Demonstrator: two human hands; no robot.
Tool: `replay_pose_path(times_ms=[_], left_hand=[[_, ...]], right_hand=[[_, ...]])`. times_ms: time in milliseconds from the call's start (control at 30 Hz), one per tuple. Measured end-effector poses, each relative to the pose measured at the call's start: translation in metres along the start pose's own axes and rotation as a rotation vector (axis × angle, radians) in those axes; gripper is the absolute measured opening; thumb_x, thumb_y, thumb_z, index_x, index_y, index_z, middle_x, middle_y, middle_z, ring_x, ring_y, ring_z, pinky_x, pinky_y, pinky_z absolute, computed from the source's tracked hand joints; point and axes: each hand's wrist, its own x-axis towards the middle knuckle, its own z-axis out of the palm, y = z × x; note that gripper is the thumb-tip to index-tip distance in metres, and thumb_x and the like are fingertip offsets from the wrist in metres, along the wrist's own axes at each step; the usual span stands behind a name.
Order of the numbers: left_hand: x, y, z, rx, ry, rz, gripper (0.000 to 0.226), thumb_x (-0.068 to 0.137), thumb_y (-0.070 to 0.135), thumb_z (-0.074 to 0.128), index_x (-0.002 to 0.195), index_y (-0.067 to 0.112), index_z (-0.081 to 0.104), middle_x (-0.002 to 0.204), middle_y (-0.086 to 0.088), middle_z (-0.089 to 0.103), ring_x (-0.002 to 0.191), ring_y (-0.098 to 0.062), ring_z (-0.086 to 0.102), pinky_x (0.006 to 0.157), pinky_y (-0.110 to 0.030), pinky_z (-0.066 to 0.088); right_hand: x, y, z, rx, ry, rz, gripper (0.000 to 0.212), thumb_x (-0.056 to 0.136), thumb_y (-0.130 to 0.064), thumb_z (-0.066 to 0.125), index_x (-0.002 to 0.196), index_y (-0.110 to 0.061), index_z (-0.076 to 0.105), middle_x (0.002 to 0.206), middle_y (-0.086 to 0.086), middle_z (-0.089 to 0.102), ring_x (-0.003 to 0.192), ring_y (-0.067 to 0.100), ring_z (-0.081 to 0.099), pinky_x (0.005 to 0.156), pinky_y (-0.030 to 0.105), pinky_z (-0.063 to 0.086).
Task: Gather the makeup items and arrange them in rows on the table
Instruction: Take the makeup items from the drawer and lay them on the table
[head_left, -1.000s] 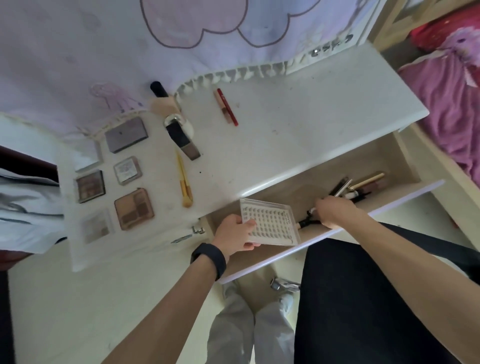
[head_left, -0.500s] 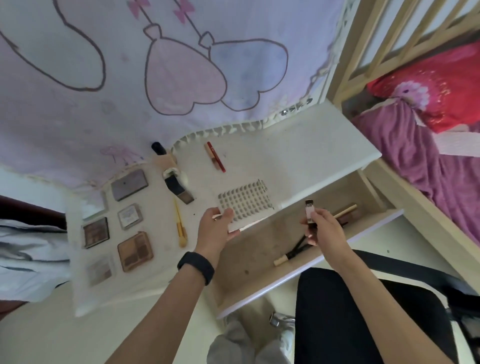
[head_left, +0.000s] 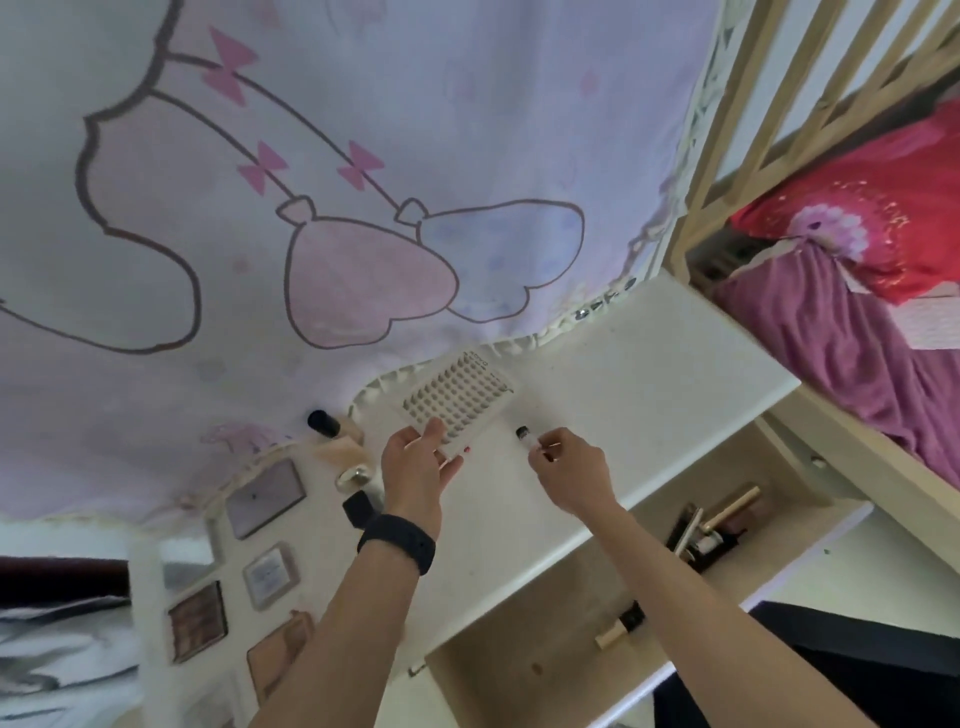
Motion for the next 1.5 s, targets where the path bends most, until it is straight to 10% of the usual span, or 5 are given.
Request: replay_pose_path(times_ms=[300, 533, 767, 967, 1500], left_hand=[[0.03, 0.035, -0.006, 0.083, -0.01, 0.019, 0.03, 0.098, 0.017, 0.062, 0.125, 0.005, 0.055, 0.116, -0.013, 0.068, 0.102, -0.022, 0.068, 0.085, -0.035, 0.058], [0.023, -0.013, 0.015, 0.251, -0.254, -0.094, 0.016, 0.098, 0.021, 0.063, 0.112, 0.016, 0.062, 0.111, -0.005, 0.072, 0.1, -0.02, 0.07, 0.076, -0.03, 0.058], [0.035, -0.068, 0.055, 0.964, -0.44, 0.225, 0.041, 0.098, 0.046, 0.054, 0.133, 0.025, 0.055, 0.136, 0.006, 0.056, 0.13, -0.015, 0.048, 0.099, -0.022, 0.039], [0.067, -0.1, 0.035, 1.765, -0.652, 0.67, 0.094, 0.094, 0.066, 0.04, 0.157, 0.023, -0.016, 0.164, 0.0, -0.021, 0.152, -0.022, -0.017, 0.123, -0.039, 0.001], [0.081, -0.123, 0.019, 1.749, -0.645, 0.725, 0.092, 0.091, 0.076, 0.023, 0.145, 0.034, -0.038, 0.153, 0.01, -0.044, 0.144, -0.015, -0.035, 0.116, -0.035, -0.019]], right_hand=[[0.029, -0.057, 0.047, 0.06, -0.082, -0.082, 0.045, 0.089, -0.034, 0.07, 0.131, -0.023, 0.059, 0.115, -0.006, 0.07, 0.097, 0.016, 0.068, 0.077, 0.024, 0.049], [-0.021, -0.004, -0.013, 0.946, -0.104, 0.227, 0.041, 0.094, -0.054, 0.064, 0.112, -0.018, 0.071, 0.103, 0.002, 0.078, 0.086, 0.026, 0.075, 0.068, 0.034, 0.054], [0.011, 0.027, -0.064, 0.725, 0.178, 0.3, 0.019, 0.097, -0.034, 0.066, 0.105, -0.016, 0.067, 0.087, -0.003, 0.077, 0.07, 0.013, 0.074, 0.06, 0.026, 0.056], [0.079, 0.024, -0.091, 0.6, 0.192, 0.294, 0.028, 0.097, -0.036, 0.066, 0.112, -0.012, 0.066, 0.094, 0.002, 0.075, 0.077, 0.018, 0.073, 0.067, 0.034, 0.059], [0.111, 0.004, -0.08, 0.341, 0.391, 0.401, 0.043, 0.089, -0.055, 0.066, 0.102, -0.016, 0.052, 0.081, 0.002, 0.072, 0.067, 0.018, 0.074, 0.05, 0.025, 0.045]])
